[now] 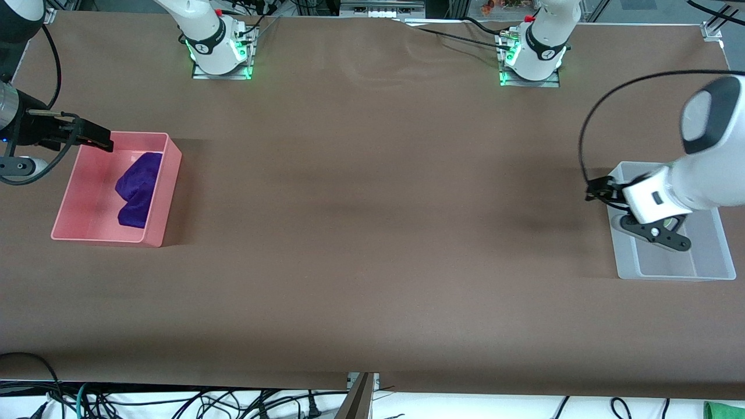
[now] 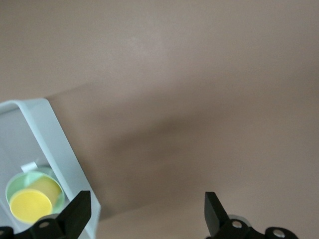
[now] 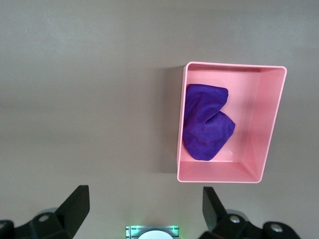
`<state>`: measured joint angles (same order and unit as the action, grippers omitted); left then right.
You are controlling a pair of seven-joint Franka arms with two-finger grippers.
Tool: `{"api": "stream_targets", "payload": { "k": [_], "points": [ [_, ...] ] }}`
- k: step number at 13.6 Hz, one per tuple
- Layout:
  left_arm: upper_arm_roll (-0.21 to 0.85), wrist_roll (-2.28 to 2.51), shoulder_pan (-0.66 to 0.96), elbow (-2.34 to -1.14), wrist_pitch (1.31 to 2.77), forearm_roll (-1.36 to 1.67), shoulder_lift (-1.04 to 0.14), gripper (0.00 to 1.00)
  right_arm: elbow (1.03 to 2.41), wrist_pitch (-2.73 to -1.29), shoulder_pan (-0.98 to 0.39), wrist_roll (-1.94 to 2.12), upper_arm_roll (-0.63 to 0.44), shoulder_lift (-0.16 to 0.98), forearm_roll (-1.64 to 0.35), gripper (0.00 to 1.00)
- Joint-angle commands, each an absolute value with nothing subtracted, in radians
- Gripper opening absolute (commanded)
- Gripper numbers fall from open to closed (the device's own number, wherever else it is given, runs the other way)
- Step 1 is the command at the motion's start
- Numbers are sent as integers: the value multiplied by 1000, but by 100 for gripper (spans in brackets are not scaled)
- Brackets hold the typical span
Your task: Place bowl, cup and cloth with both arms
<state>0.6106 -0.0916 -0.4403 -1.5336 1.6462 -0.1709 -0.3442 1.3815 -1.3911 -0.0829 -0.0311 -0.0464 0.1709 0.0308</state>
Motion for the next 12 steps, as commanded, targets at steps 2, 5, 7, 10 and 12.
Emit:
{"api": "stream_targets", "payload": {
  "k": [2,5,7,10,12],
  "points": [
    [221,66,-82,-1572,1612,24,-145,100,1368,-1391,-81,-25,-41,175,41,100],
    [3,95,103,-1687,1731,68,-51,100,1368,-1391,-80,-25,-41,175,40,100],
    [3,94,104,-1852,1833,66,55,100,1368,-1391,-81,-25,-41,175,40,100],
    [11,92,92,-1855,1825,63,52,100,1368,-1391,-80,-25,-41,175,38,100],
    [47,92,58,-1850,1802,64,51,100,1368,-1391,-80,-25,-41,175,38,100]
  ]
}}
